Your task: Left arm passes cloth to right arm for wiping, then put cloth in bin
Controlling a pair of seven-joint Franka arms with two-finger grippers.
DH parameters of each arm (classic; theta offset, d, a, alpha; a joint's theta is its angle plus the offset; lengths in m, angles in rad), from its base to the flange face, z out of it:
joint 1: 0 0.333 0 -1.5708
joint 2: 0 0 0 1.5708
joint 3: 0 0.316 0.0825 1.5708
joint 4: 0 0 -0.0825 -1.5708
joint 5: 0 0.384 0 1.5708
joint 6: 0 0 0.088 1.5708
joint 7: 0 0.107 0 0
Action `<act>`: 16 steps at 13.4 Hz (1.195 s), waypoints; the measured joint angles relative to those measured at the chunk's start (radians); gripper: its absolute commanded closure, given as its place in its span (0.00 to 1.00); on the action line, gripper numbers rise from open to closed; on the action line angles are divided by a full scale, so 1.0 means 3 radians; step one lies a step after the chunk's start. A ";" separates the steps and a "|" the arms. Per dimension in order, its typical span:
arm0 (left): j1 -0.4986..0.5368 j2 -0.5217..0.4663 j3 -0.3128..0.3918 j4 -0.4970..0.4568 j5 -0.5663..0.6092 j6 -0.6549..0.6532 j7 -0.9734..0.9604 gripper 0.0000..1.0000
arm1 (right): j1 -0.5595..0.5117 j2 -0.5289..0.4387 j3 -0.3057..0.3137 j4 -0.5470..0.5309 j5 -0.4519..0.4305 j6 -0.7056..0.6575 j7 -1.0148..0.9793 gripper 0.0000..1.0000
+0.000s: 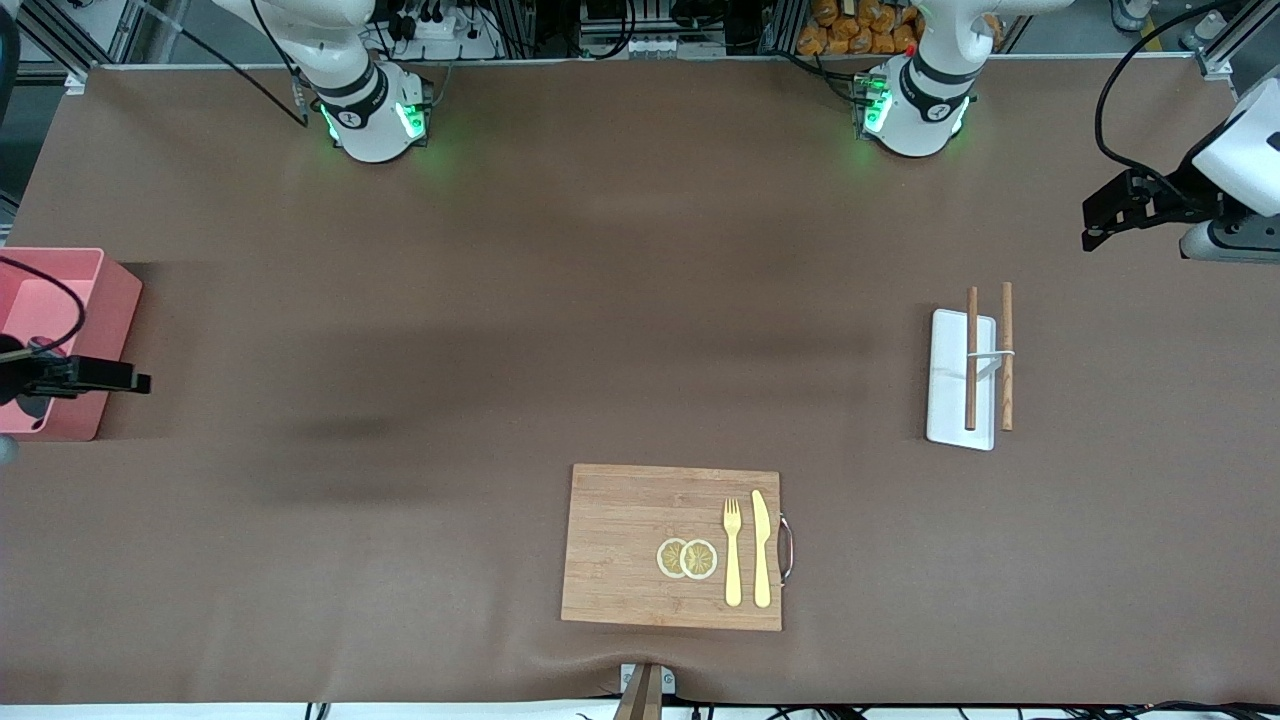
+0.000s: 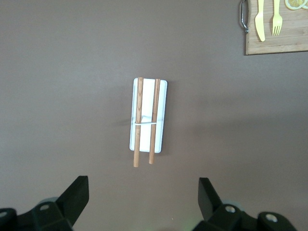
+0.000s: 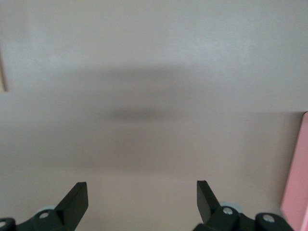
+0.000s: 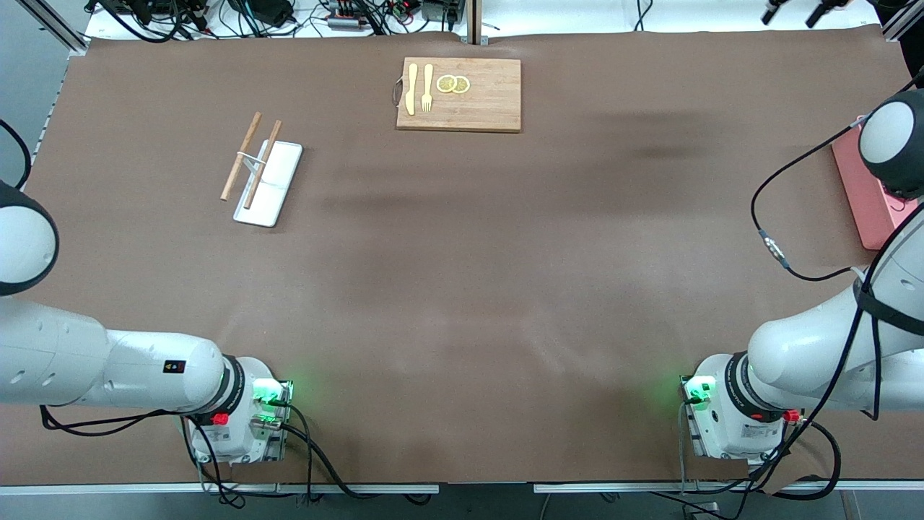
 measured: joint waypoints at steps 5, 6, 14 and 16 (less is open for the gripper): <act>-0.0001 0.0016 0.0000 0.0000 0.0000 0.0002 0.0000 0.00 | 0.0237 -0.0551 0.0001 -0.0351 0.0020 0.0182 0.0435 0.00; -0.0001 0.0018 0.0000 0.0001 0.0000 0.0002 0.0000 0.00 | 0.0237 -0.0697 -0.0004 -0.0550 0.0020 0.0348 0.0435 0.00; 0.0004 0.0019 0.0005 0.0066 0.0000 0.0012 -0.0036 0.00 | 0.0333 -0.1314 -0.0012 -0.1498 0.0016 0.0915 0.0446 0.00; 0.0027 0.0010 0.0009 0.0096 0.0000 0.0010 -0.0036 0.00 | 0.0487 -0.1317 -0.0126 -0.1467 0.0015 0.0949 0.0569 0.00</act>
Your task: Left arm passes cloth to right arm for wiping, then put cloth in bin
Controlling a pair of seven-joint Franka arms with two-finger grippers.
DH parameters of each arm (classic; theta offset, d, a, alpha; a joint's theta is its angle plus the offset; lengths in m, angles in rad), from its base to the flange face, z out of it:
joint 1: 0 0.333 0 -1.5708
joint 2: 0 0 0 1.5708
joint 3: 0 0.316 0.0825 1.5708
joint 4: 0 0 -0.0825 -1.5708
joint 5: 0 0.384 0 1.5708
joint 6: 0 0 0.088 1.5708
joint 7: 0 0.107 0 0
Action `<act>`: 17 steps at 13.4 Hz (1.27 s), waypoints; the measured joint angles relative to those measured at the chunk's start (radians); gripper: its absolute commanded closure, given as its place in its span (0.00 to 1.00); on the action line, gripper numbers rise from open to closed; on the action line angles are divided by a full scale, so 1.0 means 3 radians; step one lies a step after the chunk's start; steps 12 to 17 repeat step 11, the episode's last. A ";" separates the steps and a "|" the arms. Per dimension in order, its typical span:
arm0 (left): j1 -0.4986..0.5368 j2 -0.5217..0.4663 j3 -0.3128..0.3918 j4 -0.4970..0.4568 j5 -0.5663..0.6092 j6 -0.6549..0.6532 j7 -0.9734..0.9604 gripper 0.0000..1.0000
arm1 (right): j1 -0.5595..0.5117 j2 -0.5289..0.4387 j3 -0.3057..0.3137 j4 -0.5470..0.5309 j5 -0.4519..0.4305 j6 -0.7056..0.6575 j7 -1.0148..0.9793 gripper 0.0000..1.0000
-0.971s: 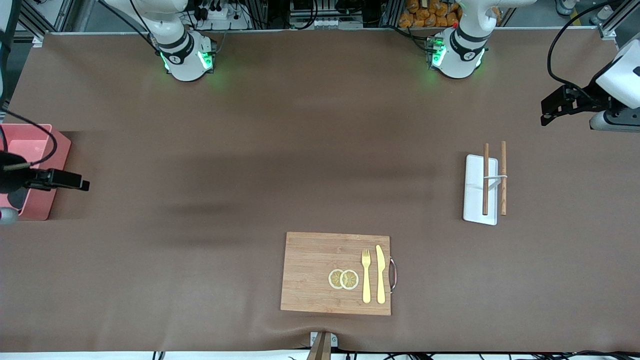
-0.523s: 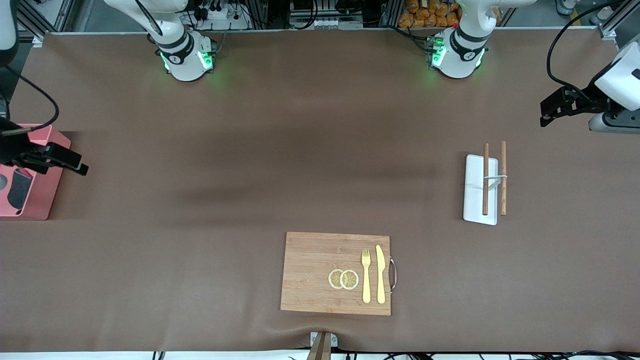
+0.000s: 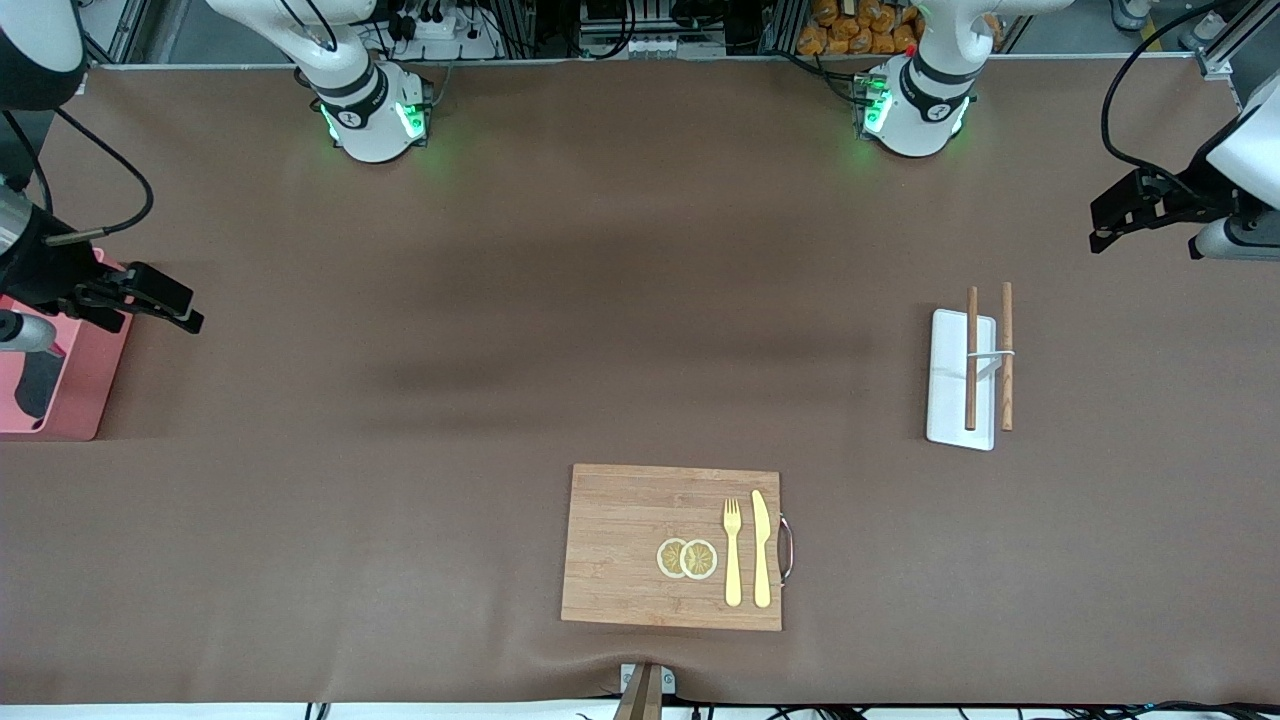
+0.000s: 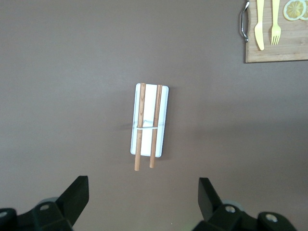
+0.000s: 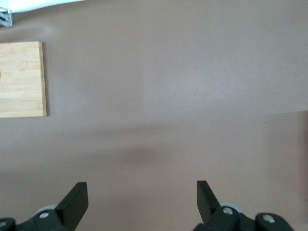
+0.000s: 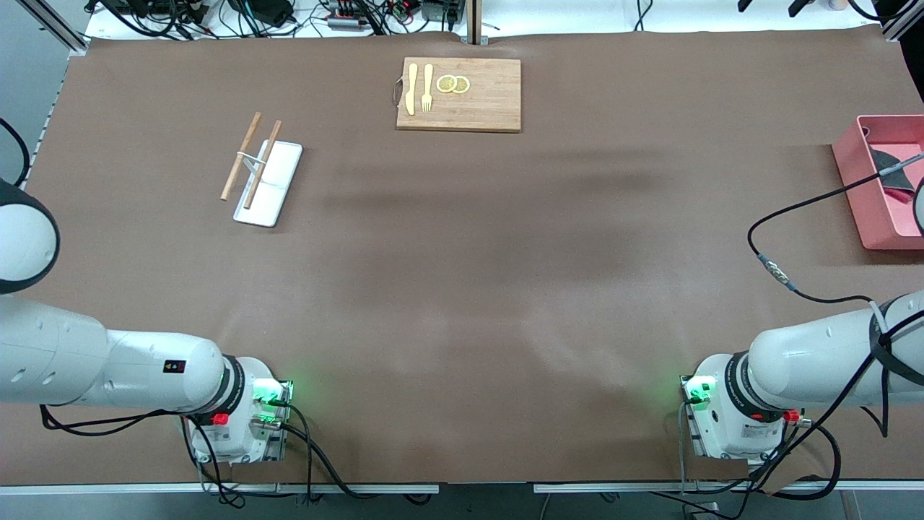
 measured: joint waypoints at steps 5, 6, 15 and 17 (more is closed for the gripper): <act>0.0033 -0.0055 -0.0011 0.0010 0.0000 -0.0049 -0.0013 0.00 | 0.0163 -0.0004 -0.0221 0.0093 0.0000 -0.0127 0.0144 0.00; 0.0032 -0.0055 -0.0019 0.0010 -0.0009 -0.0085 -0.0030 0.00 | 0.0163 -0.0005 -0.0232 0.0096 0.0000 -0.0130 0.0144 0.00; 0.0031 -0.0071 -0.0023 0.0010 -0.0064 -0.0193 -0.0083 0.00 | 0.0161 -0.0010 -0.0265 0.0190 0.0000 -0.0158 0.0144 0.00; 0.0031 -0.0071 -0.0023 0.0010 -0.0064 -0.0193 -0.0083 0.00 | 0.0161 -0.0010 -0.0265 0.0190 0.0000 -0.0158 0.0144 0.00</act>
